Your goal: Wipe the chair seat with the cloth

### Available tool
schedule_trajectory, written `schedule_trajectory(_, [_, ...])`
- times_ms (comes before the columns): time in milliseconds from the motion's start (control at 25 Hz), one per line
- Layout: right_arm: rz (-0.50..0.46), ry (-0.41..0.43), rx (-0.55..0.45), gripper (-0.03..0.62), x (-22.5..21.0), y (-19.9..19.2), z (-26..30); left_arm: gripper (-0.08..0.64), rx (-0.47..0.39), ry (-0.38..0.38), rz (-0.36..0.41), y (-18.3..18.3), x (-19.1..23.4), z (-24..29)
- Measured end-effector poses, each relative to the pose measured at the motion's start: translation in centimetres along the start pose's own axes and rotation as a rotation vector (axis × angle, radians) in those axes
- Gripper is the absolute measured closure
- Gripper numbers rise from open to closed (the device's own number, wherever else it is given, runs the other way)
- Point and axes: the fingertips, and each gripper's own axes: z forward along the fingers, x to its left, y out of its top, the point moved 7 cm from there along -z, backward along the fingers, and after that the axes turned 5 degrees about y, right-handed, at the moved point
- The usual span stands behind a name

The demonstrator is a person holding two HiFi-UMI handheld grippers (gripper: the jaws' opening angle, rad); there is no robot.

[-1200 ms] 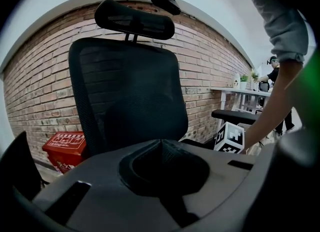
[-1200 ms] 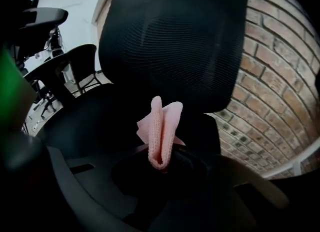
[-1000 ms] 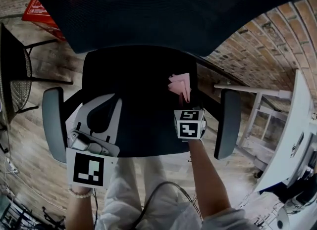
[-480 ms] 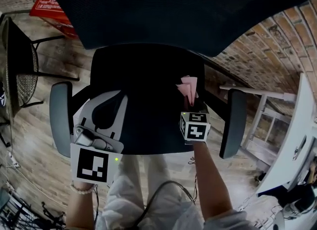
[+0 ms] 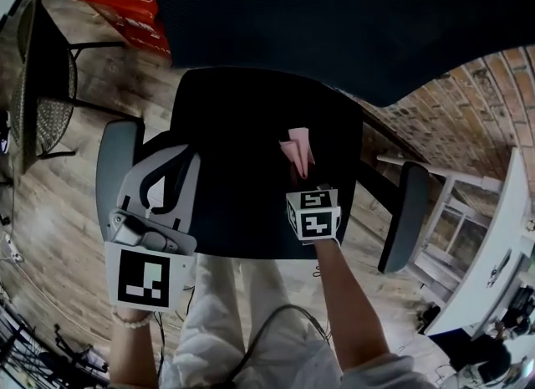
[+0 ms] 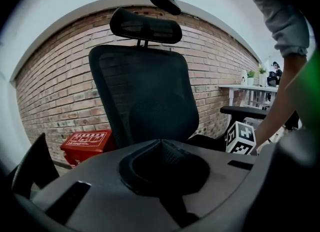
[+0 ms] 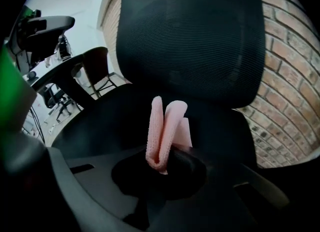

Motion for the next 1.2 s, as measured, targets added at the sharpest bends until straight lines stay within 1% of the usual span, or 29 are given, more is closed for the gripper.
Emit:
schedule_trajectory(320, [-0.098,0.128,-0.006,0.538,6.4,2.3,2.8,0.541,0.013,0.064,-0.021,-1.3,3.0,-2.3])
schedule_trajectory(520, [-0.172,0.213,-0.012,0.538,10.8,4.0,4.2,0.541,0.018,0.105,-0.079,-1.8,4.5,-3.1])
schedule_trajectory(880, [-0.287,0.349,-0.034,0.538,18.0,6.8,5.6,0.541,0.022,0.121,-0.109,-2.5,5.8,-3.7])
schedule_trajectory(1040, [-0.318,0.387,-0.041,0.538,19.9,7.2,5.8,0.541,0.02,0.123,-0.111,-2.6,6.0,-3.8])
schedule_trajectory(1200, [-0.321,0.395,-0.04,0.538,20.4,7.2,6.0,0.541,0.024,0.119,-0.104,-2.7,6.0,-3.8])
